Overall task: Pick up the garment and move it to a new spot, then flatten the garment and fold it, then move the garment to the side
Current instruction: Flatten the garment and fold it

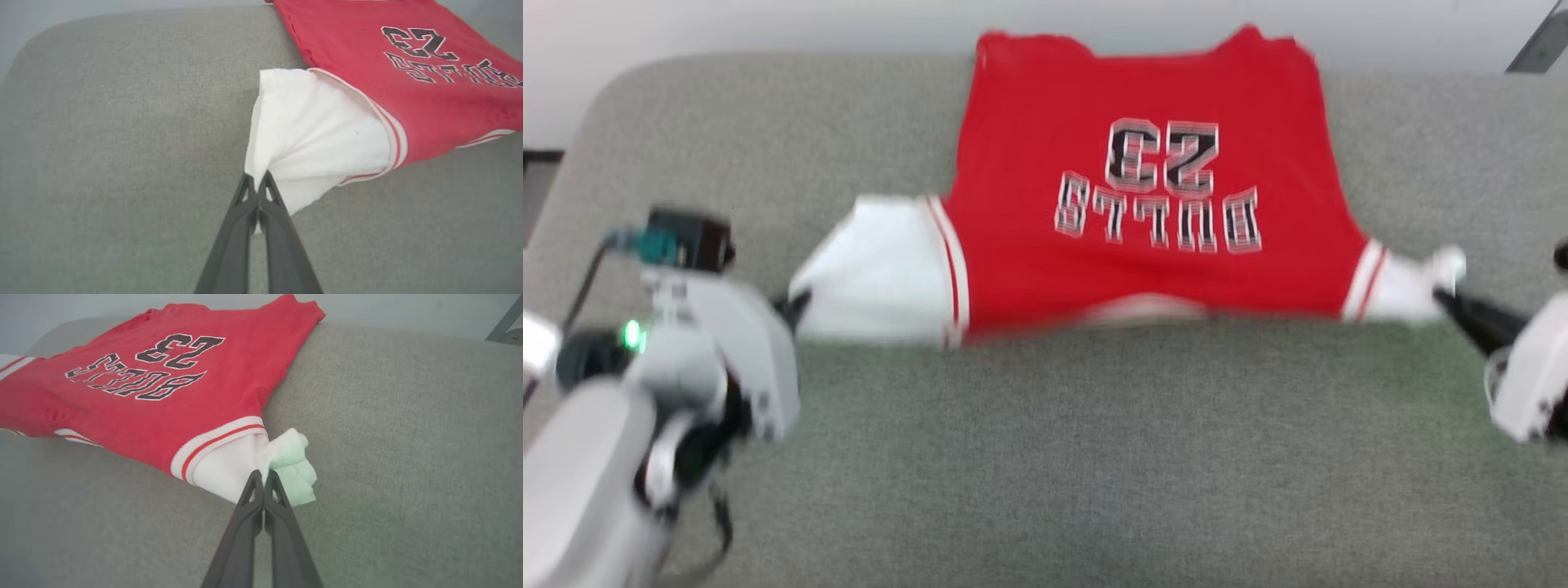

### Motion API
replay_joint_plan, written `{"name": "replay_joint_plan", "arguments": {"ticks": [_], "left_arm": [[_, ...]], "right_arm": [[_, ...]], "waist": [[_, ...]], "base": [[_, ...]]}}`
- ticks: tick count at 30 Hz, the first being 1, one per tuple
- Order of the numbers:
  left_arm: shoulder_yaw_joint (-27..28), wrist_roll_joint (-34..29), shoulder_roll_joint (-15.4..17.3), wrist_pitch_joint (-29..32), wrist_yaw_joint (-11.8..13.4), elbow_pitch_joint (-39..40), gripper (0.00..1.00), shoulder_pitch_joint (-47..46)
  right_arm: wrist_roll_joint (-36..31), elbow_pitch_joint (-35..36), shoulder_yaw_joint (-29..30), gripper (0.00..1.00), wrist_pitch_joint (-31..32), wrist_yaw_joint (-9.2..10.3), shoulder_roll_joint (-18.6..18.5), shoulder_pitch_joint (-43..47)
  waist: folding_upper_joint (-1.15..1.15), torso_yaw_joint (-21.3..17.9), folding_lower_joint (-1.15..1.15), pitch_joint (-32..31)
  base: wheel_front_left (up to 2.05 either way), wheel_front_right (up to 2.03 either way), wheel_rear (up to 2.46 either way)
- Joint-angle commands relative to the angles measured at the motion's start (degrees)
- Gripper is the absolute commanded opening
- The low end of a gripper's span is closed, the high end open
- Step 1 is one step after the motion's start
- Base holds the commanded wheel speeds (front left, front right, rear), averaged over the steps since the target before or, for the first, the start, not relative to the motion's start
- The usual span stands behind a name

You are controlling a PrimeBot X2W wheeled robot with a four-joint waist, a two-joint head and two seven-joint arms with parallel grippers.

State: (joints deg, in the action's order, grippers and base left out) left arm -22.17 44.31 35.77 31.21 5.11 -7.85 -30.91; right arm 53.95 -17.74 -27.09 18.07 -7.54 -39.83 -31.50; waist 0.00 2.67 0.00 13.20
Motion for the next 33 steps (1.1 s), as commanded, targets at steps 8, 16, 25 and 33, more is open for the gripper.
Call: {"name": "replay_joint_plan", "arguments": {"ticks": [8, 16, 25, 33], "left_arm": [[5.3, 6.0, 7.6, 8.1, 12.0, 25.6, 0.00, 22.1], [7.2, 7.0, 8.9, 7.8, 18.4, 36.8, 0.00, 35.7], [5.1, 6.8, 5.3, 3.8, 15.9, 33.1, 0.00, 35.8], [3.9, 5.6, 3.8, 1.7, 14.6, 30.9, 0.00, 34.7]], "right_arm": [[4.9, 10.1, 4.8, 0.00, 10.4, 0.11, -5.1, 14.8], [3.5, 16.3, 12.3, 0.00, 16.1, 0.10, -5.0, 26.3], [-6.1, 11.9, 14.6, 0.15, 16.2, 0.11, 3.9, 26.3], [-8.7, 11.6, 16.9, 1.00, 17.0, 0.18, 5.8, 24.8]], "waist": [[0.00, 0.0, 0.00, -1.6], [0.00, 0.4, 0.00, 0.2], [0.00, 0.6, 0.00, 1.5], [0.00, 0.7, 0.00, 1.7]], "base": [[0.00, 0.00, 0.00], [0.00, 0.00, 0.00], [0.00, 0.00, 0.00], [0.00, 0.00, 0.00]]}}
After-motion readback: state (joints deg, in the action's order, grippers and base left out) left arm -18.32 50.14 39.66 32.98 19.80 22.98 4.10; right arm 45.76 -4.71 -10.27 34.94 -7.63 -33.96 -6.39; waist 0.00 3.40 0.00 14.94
